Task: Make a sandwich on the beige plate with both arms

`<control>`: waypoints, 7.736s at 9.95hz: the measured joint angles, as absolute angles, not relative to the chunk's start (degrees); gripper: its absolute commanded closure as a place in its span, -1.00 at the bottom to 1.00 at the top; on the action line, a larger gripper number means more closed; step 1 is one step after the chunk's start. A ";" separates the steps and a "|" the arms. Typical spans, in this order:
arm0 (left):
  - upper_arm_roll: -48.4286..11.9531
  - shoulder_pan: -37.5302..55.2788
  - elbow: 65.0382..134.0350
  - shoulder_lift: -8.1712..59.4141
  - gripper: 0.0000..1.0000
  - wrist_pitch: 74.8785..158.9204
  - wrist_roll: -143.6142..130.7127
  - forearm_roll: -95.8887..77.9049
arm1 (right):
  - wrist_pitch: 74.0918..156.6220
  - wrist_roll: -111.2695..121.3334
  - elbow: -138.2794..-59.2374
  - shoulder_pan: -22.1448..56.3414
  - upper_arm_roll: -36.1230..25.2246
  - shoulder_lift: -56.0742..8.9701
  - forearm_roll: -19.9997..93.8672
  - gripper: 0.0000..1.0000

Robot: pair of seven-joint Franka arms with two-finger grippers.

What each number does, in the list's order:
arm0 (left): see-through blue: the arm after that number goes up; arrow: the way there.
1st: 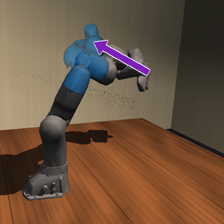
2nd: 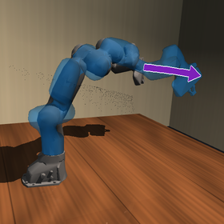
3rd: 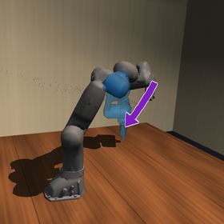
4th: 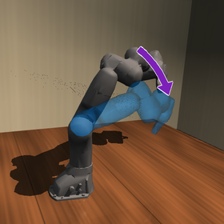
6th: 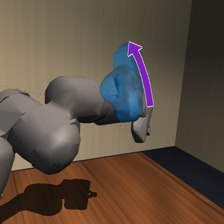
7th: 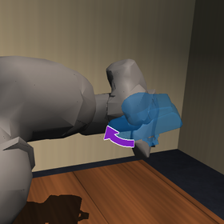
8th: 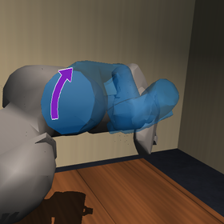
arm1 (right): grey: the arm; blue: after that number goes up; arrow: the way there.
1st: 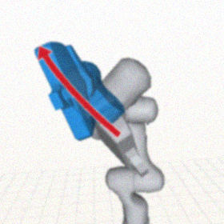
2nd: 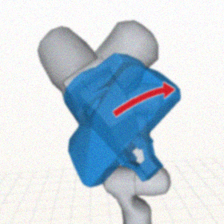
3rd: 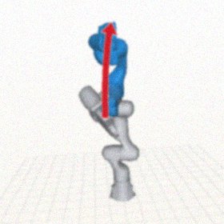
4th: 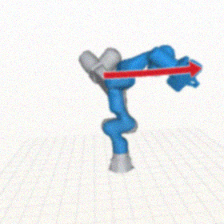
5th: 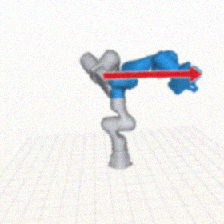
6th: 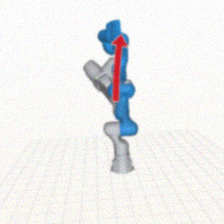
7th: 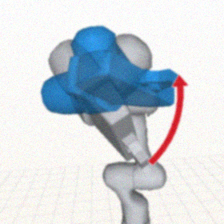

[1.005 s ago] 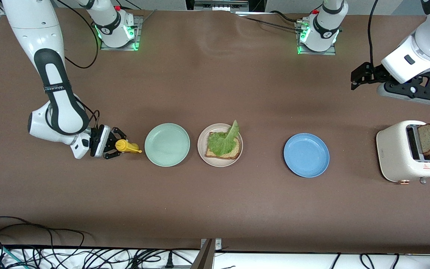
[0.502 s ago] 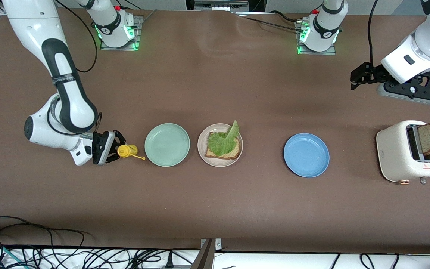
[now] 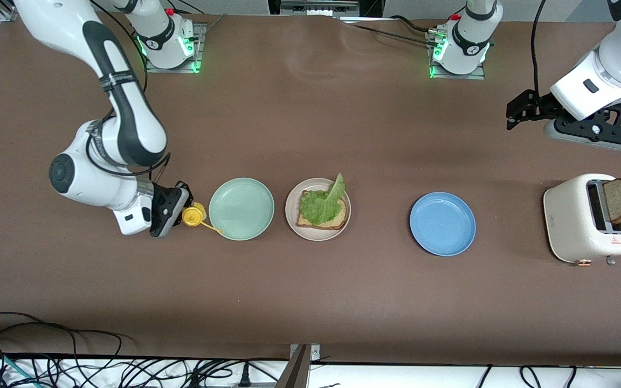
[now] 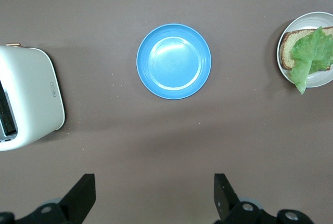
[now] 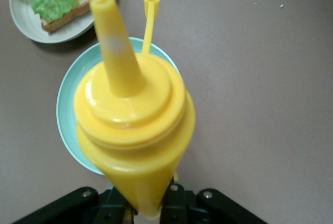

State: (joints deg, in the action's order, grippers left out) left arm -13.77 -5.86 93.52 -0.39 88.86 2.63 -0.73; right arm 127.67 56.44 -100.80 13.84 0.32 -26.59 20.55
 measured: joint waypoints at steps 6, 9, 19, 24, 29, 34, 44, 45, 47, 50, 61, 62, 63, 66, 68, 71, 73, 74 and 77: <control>-13.77 -5.85 93.52 -0.39 -1.00 88.86 2.63 -0.73 | 120.05 18.90 -94.98 23.26 3.79 -26.34 2.90 0.63; -13.78 -5.84 93.52 -0.39 -1.00 88.86 2.63 -0.73 | 117.74 7.79 -94.18 28.17 4.42 -27.07 -2.08 0.63; -13.78 -5.84 93.52 -0.39 -1.00 88.86 2.63 -0.73 | 91.53 -3.91 -73.01 41.99 4.40 -43.75 -19.44 0.83; -13.78 -5.83 93.52 -0.39 -1.00 88.86 2.63 -0.73 | 85.48 1.97 -64.89 46.13 1.51 -50.25 -21.22 0.99; -13.78 -5.83 93.52 -0.39 -1.00 88.86 2.63 -0.73 | 81.23 12.41 -61.80 49.58 -4.11 -53.13 -21.27 0.99; -13.78 -5.83 93.52 -0.39 -1.00 88.86 2.63 -0.73 | 81.03 13.72 -58.54 47.60 -5.23 -52.22 -19.18 0.97; -13.56 -6.01 93.52 -0.30 -1.00 88.86 2.63 -0.73 | 103.45 37.08 -88.48 23.67 -4.02 -22.86 2.31 0.92; -13.52 -6.02 93.52 -0.29 -1.00 88.86 2.63 -0.73 | 105.91 43.66 -91.60 21.00 -4.01 -20.72 4.17 0.92; -13.42 -6.07 93.52 -0.23 -1.00 88.86 2.63 -0.56 | 113.08 56.65 -97.83 16.58 -4.01 -18.60 10.28 0.92; -13.48 -6.08 93.56 1.61 -1.00 88.89 2.66 3.80 | 121.73 70.24 -104.44 13.31 -4.02 -18.43 18.05 0.87; -11.85 -19.13 90.93 11.65 -1.00 96.45 6.77 6.86 | 132.19 113.43 -112.55 8.80 -4.19 -29.56 53.08 0.79; -11.73 -21.44 88.96 14.25 -1.00 96.98 9.75 6.89 | 132.19 113.44 -112.55 8.79 -4.21 -29.77 53.17 0.47; -11.66 -23.31 86.50 17.14 -1.00 97.50 12.89 6.96 | 132.19 113.41 -112.55 8.77 -4.22 -30.01 53.27 -0.90; -11.52 -27.44 82.80 23.51 -1.00 103.58 19.80 9.02 | 131.78 106.27 -111.62 8.78 -4.19 -29.47 53.71 -1.00; -11.49 -29.30 82.53 25.60 -1.00 104.42 21.21 9.05 | 129.20 95.75 -111.24 8.82 -4.15 -26.28 53.36 -1.00; -11.45 -31.41 82.54 29.22 -0.92 106.89 21.65 9.27 | 126.90 77.05 -111.04 8.14 -4.29 -20.14 45.27 -1.00; -11.47 -31.61 82.74 30.81 0.30 106.96 21.64 9.27 | 124.49 67.57 -111.00 7.64 -4.29 -16.57 39.79 -1.00; -11.48 -31.63 82.96 31.12 0.85 106.86 21.63 9.27 | 123.70 62.35 -110.98 7.58 -4.29 -15.16 36.39 -1.00; -11.47 -32.22 83.02 31.24 1.00 105.76 21.63 9.56 | 120.64 40.92 -110.94 7.31 -4.28 -10.76 27.33 -1.00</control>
State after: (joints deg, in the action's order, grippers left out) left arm -11.47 -32.22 83.02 31.24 105.76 21.63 9.56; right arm 120.64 40.92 -110.94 7.31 -4.28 -10.76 27.33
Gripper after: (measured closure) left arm 0.551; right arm 0.000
